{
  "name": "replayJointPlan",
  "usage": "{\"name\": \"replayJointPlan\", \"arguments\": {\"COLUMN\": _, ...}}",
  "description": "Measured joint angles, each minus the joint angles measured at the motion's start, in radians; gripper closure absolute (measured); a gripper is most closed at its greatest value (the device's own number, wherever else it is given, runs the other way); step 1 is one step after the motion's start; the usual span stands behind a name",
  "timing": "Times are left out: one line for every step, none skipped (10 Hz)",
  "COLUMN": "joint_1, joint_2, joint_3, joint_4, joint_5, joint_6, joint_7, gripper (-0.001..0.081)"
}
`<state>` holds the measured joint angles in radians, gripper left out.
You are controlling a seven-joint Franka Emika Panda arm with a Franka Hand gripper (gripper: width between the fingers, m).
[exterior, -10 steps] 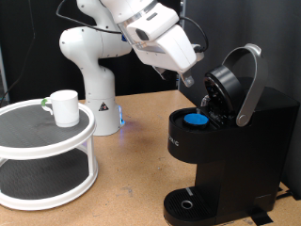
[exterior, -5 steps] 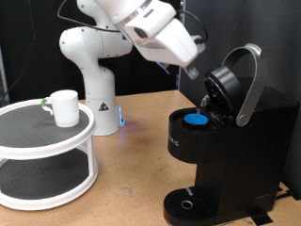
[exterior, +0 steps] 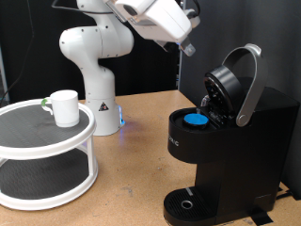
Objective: Make a cup of coffee with the keurig machine
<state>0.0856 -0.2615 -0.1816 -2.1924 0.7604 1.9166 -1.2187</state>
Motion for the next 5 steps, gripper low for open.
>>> {"name": "replayJointPlan", "arguments": {"joint_1": -0.008, "joint_2": 0.003, "joint_3": -0.011, "joint_4": 0.025, "joint_5": -0.018, "joint_6": -0.060, "joint_7": 0.000, "gripper": 0.0000}}
{"name": "replayJointPlan", "arguments": {"joint_1": -0.013, "joint_2": 0.007, "joint_3": -0.021, "joint_4": 0.049, "joint_5": -0.030, "joint_6": -0.105, "joint_7": 0.000, "gripper": 0.0000}}
{"name": "replayJointPlan", "arguments": {"joint_1": -0.017, "joint_2": 0.012, "joint_3": -0.029, "joint_4": 0.072, "joint_5": -0.039, "joint_6": -0.136, "joint_7": 0.000, "gripper": 0.0000}}
{"name": "replayJointPlan", "arguments": {"joint_1": -0.021, "joint_2": 0.019, "joint_3": -0.030, "joint_4": 0.092, "joint_5": -0.047, "joint_6": -0.152, "joint_7": 0.000, "gripper": 0.0000}}
{"name": "replayJointPlan", "arguments": {"joint_1": -0.021, "joint_2": 0.029, "joint_3": -0.030, "joint_4": 0.105, "joint_5": -0.060, "joint_6": -0.153, "joint_7": 0.001, "gripper": 0.0000}}
